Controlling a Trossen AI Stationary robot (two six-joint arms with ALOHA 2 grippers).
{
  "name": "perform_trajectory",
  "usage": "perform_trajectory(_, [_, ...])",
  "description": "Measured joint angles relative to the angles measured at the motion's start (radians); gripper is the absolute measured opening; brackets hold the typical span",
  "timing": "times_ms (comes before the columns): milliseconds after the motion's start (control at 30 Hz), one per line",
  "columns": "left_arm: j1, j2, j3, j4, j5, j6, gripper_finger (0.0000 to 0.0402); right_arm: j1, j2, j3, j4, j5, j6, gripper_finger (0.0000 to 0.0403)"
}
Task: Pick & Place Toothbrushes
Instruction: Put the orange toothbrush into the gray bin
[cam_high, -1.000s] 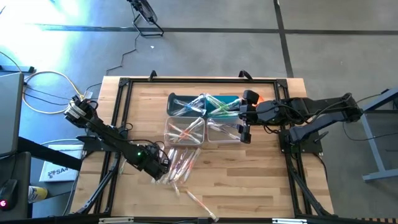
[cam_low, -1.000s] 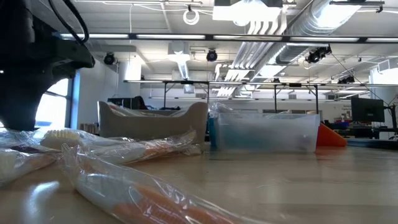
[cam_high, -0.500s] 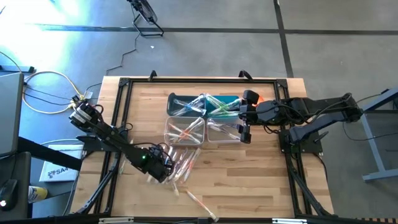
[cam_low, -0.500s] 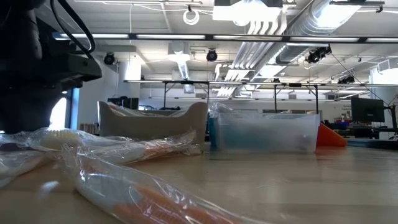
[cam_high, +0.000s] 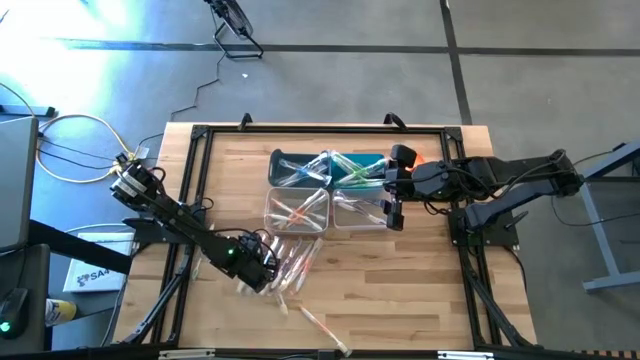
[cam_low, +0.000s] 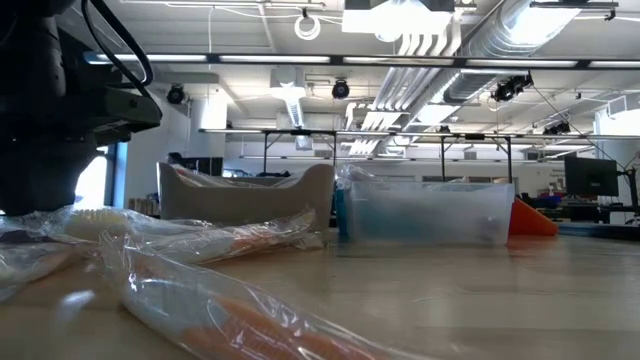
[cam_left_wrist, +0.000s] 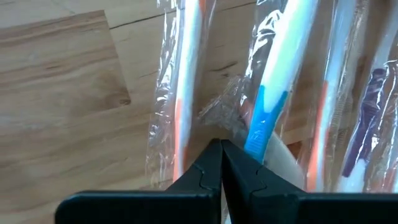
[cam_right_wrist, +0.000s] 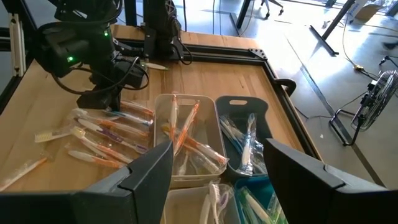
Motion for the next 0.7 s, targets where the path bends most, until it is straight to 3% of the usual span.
perform_trajectory(467, [-0.001, -0.091, -0.002, -0.058, -0.034, 0.0, 0.0, 0.0, 0.054, -0.001, -0.011, 0.0, 0.0, 0.0243])
perform_trajectory(700, [0.0, -0.09, -0.002, -0.107, 0.007, -0.005, 0.0, 0.0, 0.08, -0.001, -0.028, -0.005, -0.002, 0.0243])
